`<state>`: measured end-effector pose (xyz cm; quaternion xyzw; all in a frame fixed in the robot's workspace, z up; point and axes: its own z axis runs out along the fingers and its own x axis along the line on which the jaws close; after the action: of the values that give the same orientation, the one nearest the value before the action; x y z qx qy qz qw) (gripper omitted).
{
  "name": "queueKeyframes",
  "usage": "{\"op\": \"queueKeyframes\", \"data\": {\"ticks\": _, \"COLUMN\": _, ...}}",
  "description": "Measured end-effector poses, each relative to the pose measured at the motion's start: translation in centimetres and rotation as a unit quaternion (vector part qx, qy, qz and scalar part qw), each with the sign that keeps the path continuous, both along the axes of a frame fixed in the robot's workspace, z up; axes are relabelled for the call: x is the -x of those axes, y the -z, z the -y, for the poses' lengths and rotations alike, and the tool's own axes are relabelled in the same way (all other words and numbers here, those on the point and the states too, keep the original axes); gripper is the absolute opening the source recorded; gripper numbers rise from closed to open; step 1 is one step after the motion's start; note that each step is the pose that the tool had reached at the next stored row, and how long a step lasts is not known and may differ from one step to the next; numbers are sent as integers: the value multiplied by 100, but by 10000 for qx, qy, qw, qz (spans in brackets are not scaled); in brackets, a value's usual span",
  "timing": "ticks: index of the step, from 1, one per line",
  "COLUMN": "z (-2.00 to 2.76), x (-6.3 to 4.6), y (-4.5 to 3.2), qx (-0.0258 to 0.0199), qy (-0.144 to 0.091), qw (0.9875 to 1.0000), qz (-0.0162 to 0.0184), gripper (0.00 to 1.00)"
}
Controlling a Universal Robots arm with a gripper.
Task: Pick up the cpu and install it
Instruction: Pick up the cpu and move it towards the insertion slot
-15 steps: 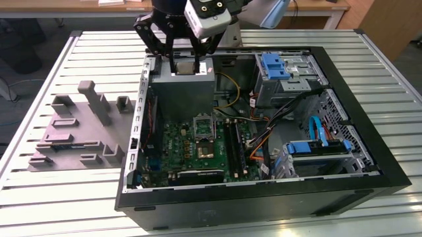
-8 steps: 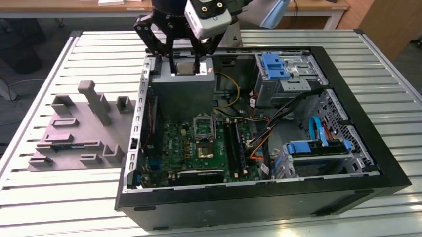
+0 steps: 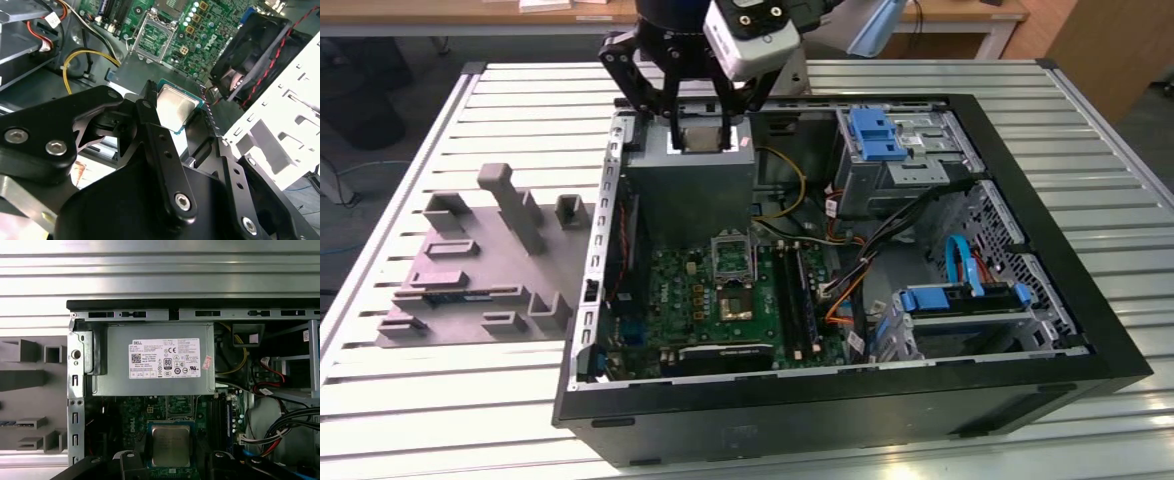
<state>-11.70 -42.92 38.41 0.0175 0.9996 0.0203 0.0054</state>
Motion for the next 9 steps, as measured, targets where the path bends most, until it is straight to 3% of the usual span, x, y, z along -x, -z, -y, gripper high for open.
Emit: {"op": "queueKeyframes", "data": {"ticks": 9, "z": 22, "x": -220, "y": 0, "qx": 0, "qy": 0, "qw": 10000, "qz": 0, "gripper": 47}}
